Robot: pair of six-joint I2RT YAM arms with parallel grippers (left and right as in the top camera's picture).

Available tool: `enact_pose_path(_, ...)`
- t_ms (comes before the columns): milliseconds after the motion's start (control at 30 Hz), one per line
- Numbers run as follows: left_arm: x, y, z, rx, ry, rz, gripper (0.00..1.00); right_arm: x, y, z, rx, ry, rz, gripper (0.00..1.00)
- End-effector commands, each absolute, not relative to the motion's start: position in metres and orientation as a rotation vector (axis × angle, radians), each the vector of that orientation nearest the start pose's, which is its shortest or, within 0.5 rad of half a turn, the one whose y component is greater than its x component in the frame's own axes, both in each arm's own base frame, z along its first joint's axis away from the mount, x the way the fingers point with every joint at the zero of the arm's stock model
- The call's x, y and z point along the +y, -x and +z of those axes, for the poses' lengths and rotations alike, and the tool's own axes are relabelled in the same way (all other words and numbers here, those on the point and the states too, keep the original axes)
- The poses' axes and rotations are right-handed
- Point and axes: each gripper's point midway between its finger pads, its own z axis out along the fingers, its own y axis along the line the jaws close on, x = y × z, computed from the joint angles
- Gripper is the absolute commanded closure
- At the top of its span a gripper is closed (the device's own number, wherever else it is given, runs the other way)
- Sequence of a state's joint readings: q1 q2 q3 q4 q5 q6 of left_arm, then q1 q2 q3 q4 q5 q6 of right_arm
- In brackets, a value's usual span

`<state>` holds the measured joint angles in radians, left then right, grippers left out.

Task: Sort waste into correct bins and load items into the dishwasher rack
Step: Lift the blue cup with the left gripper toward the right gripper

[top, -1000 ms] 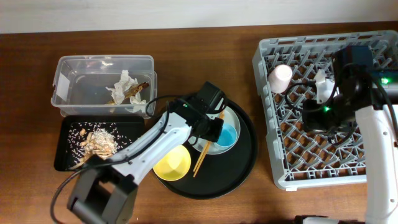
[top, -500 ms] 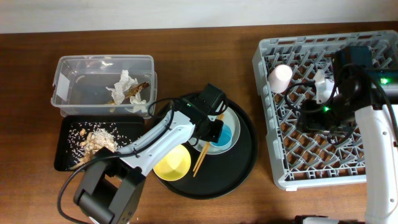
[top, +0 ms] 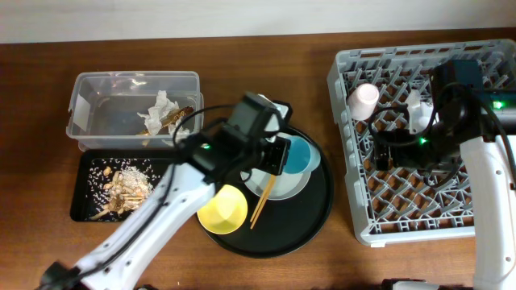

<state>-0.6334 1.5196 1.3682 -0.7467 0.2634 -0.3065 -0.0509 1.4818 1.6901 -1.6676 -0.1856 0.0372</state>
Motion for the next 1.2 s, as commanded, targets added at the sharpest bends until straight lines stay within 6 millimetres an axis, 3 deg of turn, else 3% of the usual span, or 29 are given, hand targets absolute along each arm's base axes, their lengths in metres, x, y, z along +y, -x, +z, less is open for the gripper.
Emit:
enact_pose_path(0, -0.279, -0.289, 0.252, 2.434, -0.597, -1.137, 1.0, 0.04, -0.252, 0.252, 2.959, 0.022, 0.462, 0.01)
enact_pose_path(167, -0.258, -0.28, 0.305, 2.146, -0.749, -1.606, 1.0, 0.114, -0.244, 0.298, 2.568, 0.589, 1.085, 0.01)
enact_pose_path(267, -0.248, -0.269, 0.34, 1.91, -0.869, -1.807, 1.0, 0.137, -0.24, 0.329, 2.309, 0.716, 1.297, 0.01)
enact_pose_path(333, -0.245, -0.266, 0.349, 1.844, -0.905, -1.843, 1.0, 0.145, -0.239, 0.345, 2.18, 0.756, 1.376, 0.01)
enact_pose_path(567, -0.248, -0.265, 0.352, 1.808, -0.941, -1.83, 1.0, 0.152, -0.237, 0.355, 2.104, 0.773, 1.433, 0.01)
enact_pose_path(800, -0.258, -0.26, 0.356, 1.762, -1.005, -1.823, 1.0, 0.19, -0.214, 0.364, 2.015, 0.955, 1.541, 0.01)
enact_pose_path(933, -0.258, -0.26, 0.356, 1.762, -1.005, -1.824, 1.0, 0.196, -0.212, 0.365, 1.98, 1.0, 1.54, 0.0)
enact_pose_path(1167, -0.258, -0.26, 0.356, 1.761, -1.005, -1.823, 1.0, 0.197, -0.212, 0.37, 1.95, 0.995, 1.565, 0.23)
